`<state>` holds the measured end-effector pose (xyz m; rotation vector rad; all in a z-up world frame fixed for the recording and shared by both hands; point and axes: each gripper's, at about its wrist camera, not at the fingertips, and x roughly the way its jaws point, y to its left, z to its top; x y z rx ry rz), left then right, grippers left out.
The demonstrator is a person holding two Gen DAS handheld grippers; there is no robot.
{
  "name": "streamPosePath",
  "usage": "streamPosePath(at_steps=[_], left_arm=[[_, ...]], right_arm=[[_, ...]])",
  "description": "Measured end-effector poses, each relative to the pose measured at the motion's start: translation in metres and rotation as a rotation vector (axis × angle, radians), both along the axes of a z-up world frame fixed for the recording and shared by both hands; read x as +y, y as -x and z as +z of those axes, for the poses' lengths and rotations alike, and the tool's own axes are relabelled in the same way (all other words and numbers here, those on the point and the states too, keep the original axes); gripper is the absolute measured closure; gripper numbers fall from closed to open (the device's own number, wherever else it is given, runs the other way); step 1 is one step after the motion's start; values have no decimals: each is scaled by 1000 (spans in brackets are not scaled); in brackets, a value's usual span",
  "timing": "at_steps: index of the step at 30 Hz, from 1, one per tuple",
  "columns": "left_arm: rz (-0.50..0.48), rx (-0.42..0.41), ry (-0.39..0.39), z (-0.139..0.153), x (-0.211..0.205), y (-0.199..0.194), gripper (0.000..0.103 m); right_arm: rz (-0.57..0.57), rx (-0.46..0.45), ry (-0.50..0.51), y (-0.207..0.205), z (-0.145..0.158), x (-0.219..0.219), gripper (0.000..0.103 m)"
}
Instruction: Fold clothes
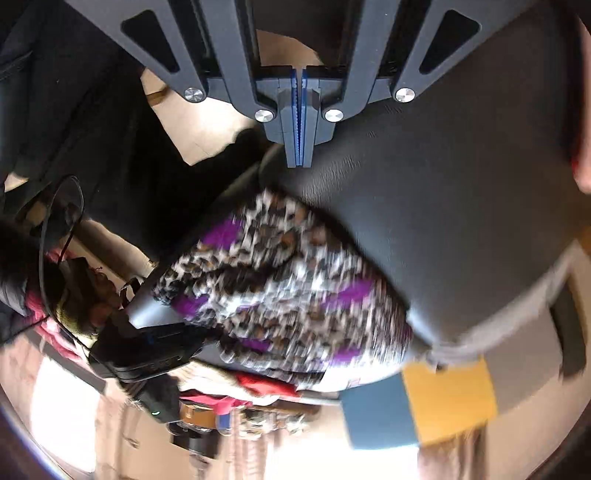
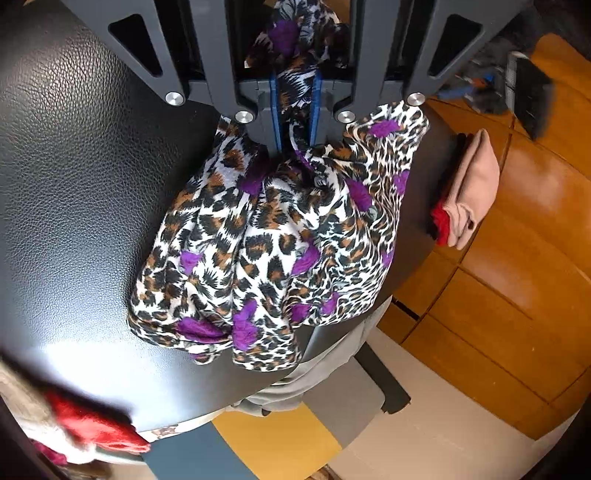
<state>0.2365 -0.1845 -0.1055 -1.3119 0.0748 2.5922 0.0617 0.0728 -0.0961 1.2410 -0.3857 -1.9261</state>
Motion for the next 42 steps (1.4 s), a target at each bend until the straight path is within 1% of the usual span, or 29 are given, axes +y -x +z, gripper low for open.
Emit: streamPosePath(at_steps=[1, 2, 3, 4, 6, 7, 10, 13, 14, 15, 17, 19, 20, 21, 22, 24, 26, 27, 28, 31, 33, 34, 35, 37, 38, 39, 40, 41, 42], left_arm=[[14, 27, -18, 5, 1, 1, 102], [21, 61, -29, 11, 3, 4, 98], [18, 91, -32, 16, 8, 8, 90], [10, 117, -20, 21, 15, 12, 88], [-31, 144, 32, 23, 32, 26, 86], [-55, 145, 57, 20, 40, 33, 85], [-98, 108, 152, -2, 57, 53, 84], [-97, 87, 138, -13, 57, 63, 85], [-94, 83, 131, -14, 56, 64, 89], [-89, 81, 125, -13, 54, 64, 96], [-84, 75, 110, -12, 51, 64, 99], [-87, 69, 90, -11, 48, 64, 100], [-85, 65, 78, -10, 46, 64, 100], [-82, 60, 64, -9, 44, 63, 100], [-81, 59, 46, -6, 43, 62, 100], [-79, 60, 15, -2, 40, 58, 100], [-77, 53, 5, -1, 38, 53, 101], [-77, 41, -7, -3, 37, 52, 103], [-80, 28, -13, -6, 37, 50, 103], [-104, -2, 2, -14, 41, 44, 103], [-97, -14, -7, -14, 40, 42, 103], [-87, -15, -19, -12, 37, 42, 103], [-76, -9, -36, -8, 33, 41, 103], [-48, 10, -78, 3, 23, 44, 103], [-33, 20, -100, 9, 17, 45, 103], [-16, 35, -118, 14, 12, 48, 103], [2, 52, -134, 20, 6, 53, 103], [19, 67, -150, 25, 1, 58, 103], [33, 80, -172, 31, -5, 66, 102]], right_arm=[[4, 5, -4, 0, 3, 0, 90], [7, 8, -3, -1, 6, 0, 86], [9, 3, 9, -3, 9, 0, 79], [9, 1, 30, -4, 13, 3, 73], [1, 30, 58, -6, 24, 6, 47], [-2, 53, 68, -7, 32, 7, 44], [-29, 104, 61, -4, 47, 8, 43], [-48, 111, 45, 12, 51, 4, 41], [-50, 116, 30, 19, 51, 1, 41], [-50, 122, 13, 26, 50, -4, 41], [-46, 104, -17, 45, 44, -18, 41], [-52, 56, -60, 65, 31, -32, 44], [-45, 48, -82, 72, 28, -39, 62], [-28, 54, -105, 77, 27, -46, 87], [-14, 69, -130, 80, 30, -52, 94], [6, 151, -145, 77, 54, -57, 98], [-29, 231, -149, 71, 81, -44, 98], [-52, 268, -152, 68, 93, -36, 98], [-74, 278, -180, 68, 94, -29, 98], [-128, 236, -313, 74, 65, -11, 98], [-136, 175, -347, 75, 36, -4, 98], [-144, 156, -332, 73, 28, -1, 98], [-154, 131, -274, 70, 23, 4, 94], [-154, 82, -81, 62, 25, 15, 94], [-141, 62, 8, 57, 27, 18, 92], [-126, 42, 80, 54, 29, 20, 75], [-116, 34, 107, 53, 30, 18, 60], [-109, 34, 109, 53, 31, 15, 35], [-101, 34, 111, 53, 31, 11, 29]])
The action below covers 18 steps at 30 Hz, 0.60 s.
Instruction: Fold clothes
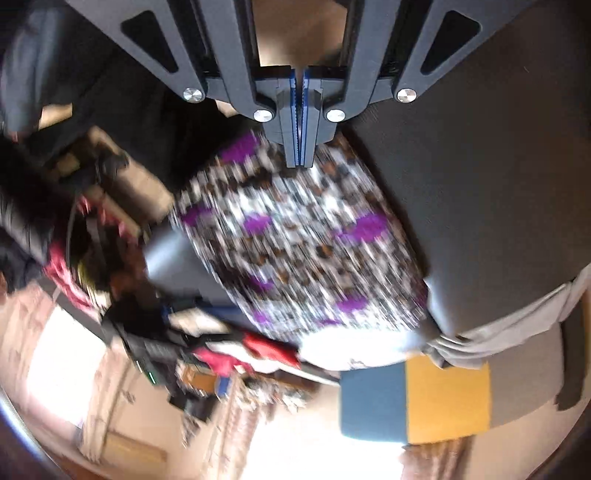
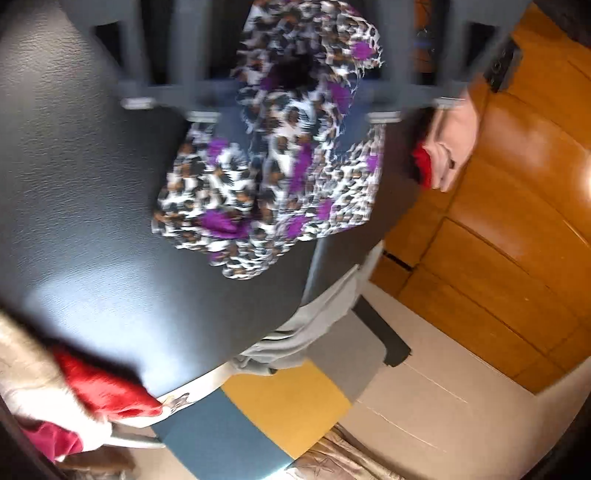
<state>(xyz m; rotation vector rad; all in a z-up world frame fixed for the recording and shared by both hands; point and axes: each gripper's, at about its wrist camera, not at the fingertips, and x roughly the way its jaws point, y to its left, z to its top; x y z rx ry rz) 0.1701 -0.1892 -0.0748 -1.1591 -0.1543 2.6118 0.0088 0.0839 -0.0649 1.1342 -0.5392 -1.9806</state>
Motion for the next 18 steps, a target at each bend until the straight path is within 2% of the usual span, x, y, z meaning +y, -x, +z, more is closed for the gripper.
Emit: streamPosePath(at_steps=[2, 4, 5, 6, 7, 9, 11, 12, 14, 16, 18], left_arm=[[31, 24, -49, 11, -9, 17, 99], [64, 34, -80, 19, -16, 39, 98], [78, 38, -94, 23, -19, 51, 98], [81, 39, -114, 25, -20, 64, 95], [85, 39, -121, 29, -20, 77, 92], [91, 44, -120, 38, -17, 97, 90], [67, 88, -120, 49, -10, 105, 85], [54, 102, -113, 51, -6, 111, 81], [46, 93, -107, 48, 1, 126, 80], [34, 57, -100, 39, 10, 143, 80], [16, 24, -79, 29, 21, 157, 80]], right_arm=[[26, -12, -34, 5, -4, -13, 29], [54, -9, -65, 9, -9, -26, 35], [68, 3, -93, 10, -10, -35, 56], [87, 21, -136, 11, -8, -46, 89], [111, 50, -190, 9, -4, -57, 95], [141, 149, -286, -3, 17, -70, 95], [123, 265, -329, -20, 49, -63, 95], [99, 287, -341, -26, 57, -53, 95], [47, 253, -361, -30, 50, -32, 95], [27, 156, -386, -26, 18, -18, 95], [22, 59, -365, -23, -19, -10, 94]])
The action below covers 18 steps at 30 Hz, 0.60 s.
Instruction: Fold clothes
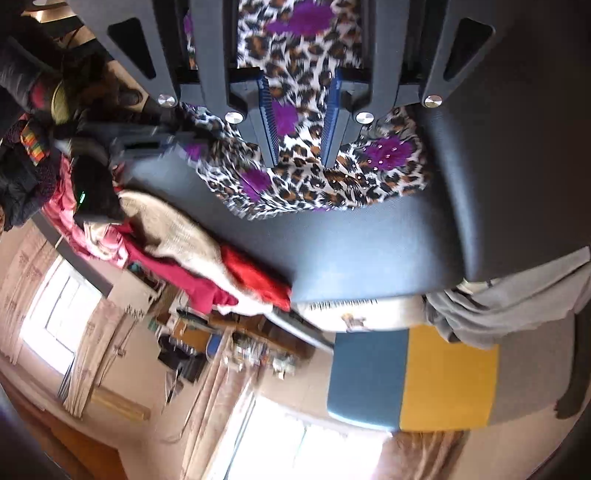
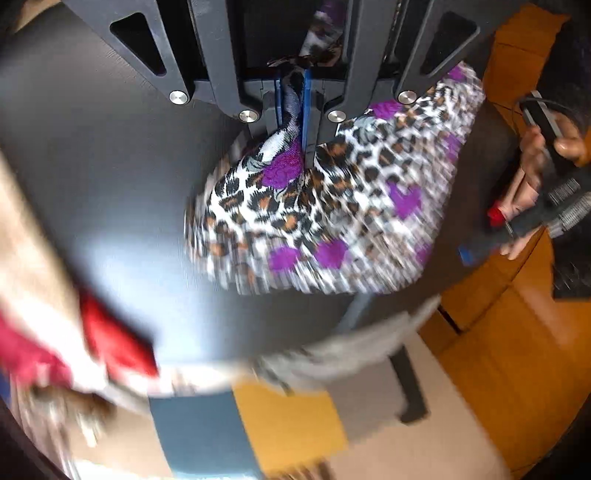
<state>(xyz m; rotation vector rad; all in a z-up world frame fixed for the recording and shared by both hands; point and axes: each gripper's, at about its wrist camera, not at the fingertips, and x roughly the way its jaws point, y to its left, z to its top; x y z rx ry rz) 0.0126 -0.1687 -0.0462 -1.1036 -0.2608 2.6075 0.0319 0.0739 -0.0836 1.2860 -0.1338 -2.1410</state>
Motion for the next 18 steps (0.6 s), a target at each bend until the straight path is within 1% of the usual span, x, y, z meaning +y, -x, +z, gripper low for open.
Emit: streamPosePath(at_steps=[2, 4, 5, 6, 7, 8, 10, 11, 13, 14, 15, 17, 18], left_arm=[[-1, -41, 32, -14, 8, 10, 80], [27, -98, 75, -31, 10, 22, 80], [39, -116, 76, -38, 10, 24, 80], [49, -129, 66, -43, 8, 25, 80], [57, -126, 54, -45, 6, 23, 80], [62, -116, 42, -44, 4, 21, 80], [64, -112, 34, -43, 3, 19, 79], [63, -115, 37, -43, 3, 20, 79], [54, -119, 58, -44, 5, 20, 79], [47, -122, 69, -44, 6, 21, 79], [39, -125, 79, -45, 7, 21, 79], [34, -128, 88, -48, 7, 21, 79], [33, -131, 83, -49, 7, 21, 79]], right_arm=[[-30, -14, 76, 1, -12, 11, 95], [-52, -25, 135, 4, -15, 20, 93], [-57, -23, 150, 5, -15, 23, 87], [-61, -11, 144, 4, -13, 26, 76], [-64, 22, 129, 0, -6, 28, 70], [-64, 68, 111, -6, 4, 29, 67], [-35, 143, 93, -20, 22, 29, 67], [2, 164, 91, -28, 30, 27, 67], [124, 136, 106, -47, 37, 16, 61], [189, 114, 115, -57, 40, 11, 53], [227, 91, 109, -66, 39, 8, 46], [259, 45, 73, -86, 31, 6, 46], [263, 16, 76, -94, 27, 8, 46]])
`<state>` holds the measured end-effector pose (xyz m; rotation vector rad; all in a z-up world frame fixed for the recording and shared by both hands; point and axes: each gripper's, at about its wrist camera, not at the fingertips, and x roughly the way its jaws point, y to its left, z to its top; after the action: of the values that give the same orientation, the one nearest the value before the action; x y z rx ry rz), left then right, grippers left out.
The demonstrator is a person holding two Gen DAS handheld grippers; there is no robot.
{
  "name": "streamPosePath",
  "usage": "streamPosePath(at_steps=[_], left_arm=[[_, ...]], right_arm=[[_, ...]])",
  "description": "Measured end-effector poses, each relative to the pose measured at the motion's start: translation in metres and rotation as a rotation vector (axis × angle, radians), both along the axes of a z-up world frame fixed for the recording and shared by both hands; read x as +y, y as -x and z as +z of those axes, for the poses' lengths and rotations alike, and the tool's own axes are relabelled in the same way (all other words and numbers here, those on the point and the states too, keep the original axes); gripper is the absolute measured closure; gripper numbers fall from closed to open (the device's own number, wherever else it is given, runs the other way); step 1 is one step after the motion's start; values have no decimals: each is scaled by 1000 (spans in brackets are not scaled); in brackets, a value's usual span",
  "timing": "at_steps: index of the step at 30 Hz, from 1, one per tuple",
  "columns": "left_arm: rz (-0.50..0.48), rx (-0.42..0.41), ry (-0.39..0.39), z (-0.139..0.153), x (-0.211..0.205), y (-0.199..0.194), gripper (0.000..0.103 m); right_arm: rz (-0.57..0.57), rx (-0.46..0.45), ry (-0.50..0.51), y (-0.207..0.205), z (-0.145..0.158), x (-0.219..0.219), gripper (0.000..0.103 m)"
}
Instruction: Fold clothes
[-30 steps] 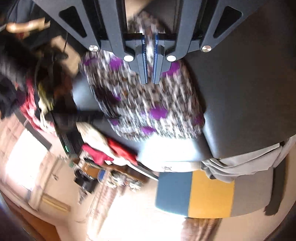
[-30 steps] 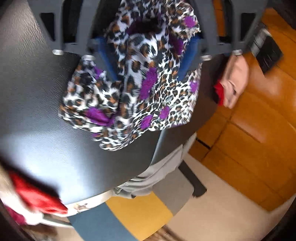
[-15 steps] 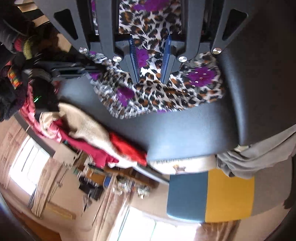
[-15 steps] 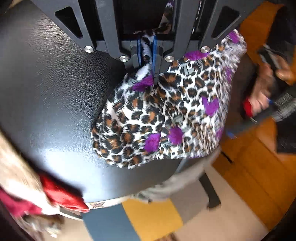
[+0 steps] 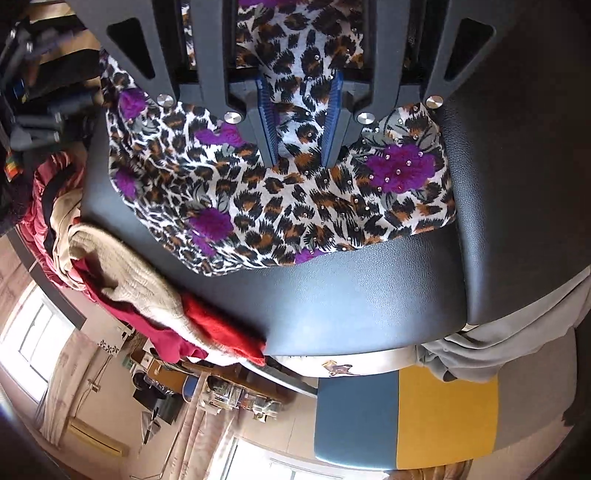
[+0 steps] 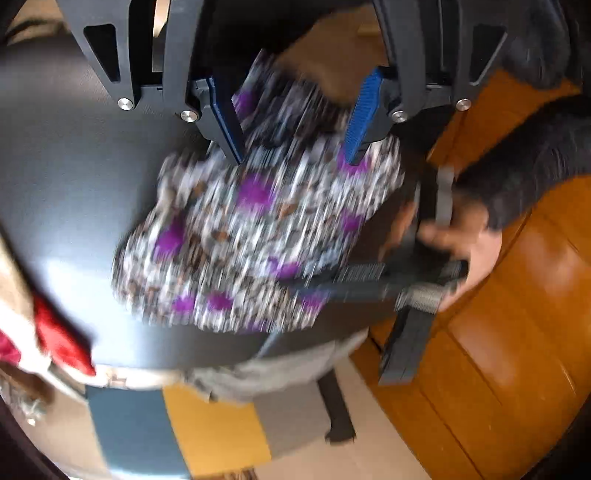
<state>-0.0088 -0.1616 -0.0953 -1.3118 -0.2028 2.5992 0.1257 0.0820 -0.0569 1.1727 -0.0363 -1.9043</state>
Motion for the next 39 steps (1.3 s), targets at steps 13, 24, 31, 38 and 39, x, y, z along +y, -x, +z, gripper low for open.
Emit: streamPosePath(at_steps=[13, 24, 31, 38, 39], left_arm=[[33, -37, -79, -6, -8, 4, 79], [-34, -15, 14, -7, 1, -1, 79], [28, 32, 62, 2, 2, -14, 79], [112, 84, -21, 15, -23, -26, 77], [115, 88, -31, 17, -26, -24, 77]], right_arm=[[-112, -262, 406, 15, -49, -2, 58], [182, 152, -417, -26, -20, -31, 97], [80, 113, -328, -15, 10, -8, 61], [-112, 214, -62, 24, 57, -3, 28], [-122, 237, -43, 32, 57, -13, 18]])
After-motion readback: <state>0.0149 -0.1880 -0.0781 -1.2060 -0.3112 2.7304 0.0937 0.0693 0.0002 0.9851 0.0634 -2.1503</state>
